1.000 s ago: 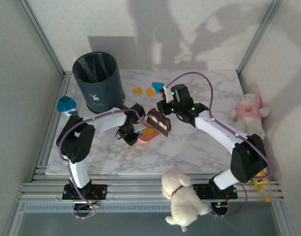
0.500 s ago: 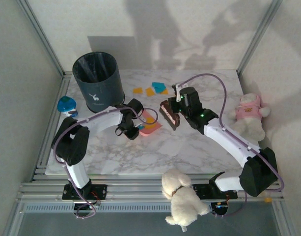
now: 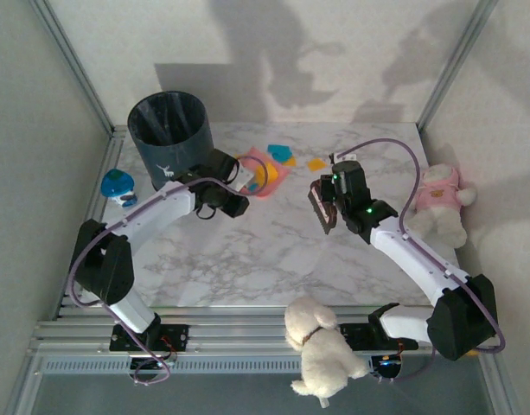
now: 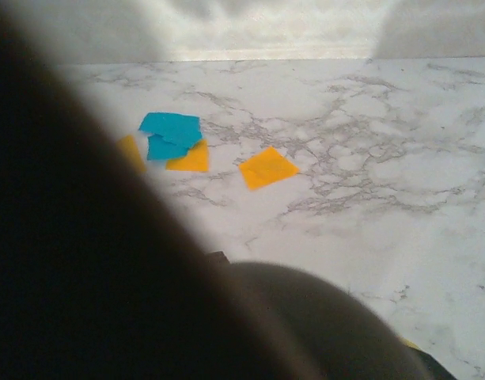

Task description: Sweep away the paper scraps from the table

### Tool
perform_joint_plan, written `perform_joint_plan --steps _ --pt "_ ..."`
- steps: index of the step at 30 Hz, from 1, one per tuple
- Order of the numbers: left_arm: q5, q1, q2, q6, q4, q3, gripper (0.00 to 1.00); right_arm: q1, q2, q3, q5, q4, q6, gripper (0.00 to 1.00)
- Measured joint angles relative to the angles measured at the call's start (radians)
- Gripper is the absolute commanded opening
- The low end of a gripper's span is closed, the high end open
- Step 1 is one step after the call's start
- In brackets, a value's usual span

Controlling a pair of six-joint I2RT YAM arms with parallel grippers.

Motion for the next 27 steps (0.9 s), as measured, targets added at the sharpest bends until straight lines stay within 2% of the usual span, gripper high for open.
perform_joint_plan --steps 8,16,27 --pt "0.089 0.036 -0.015 -0.134 0.115 0.072 0.00 -0.002 -0.001 -0.001 -0.001 -0.010 -0.001 0.00" --pt "0.171 0.088 -0.016 -0.221 0.146 0.131 0.00 -0.002 -0.001 -0.001 -0.001 -0.013 -0.001 0.00" --pt "0.323 0.235 -0.016 -0.362 0.186 0.253 0.00 -0.002 -0.001 -0.001 -0.013 -0.022 -0.001 0.00"
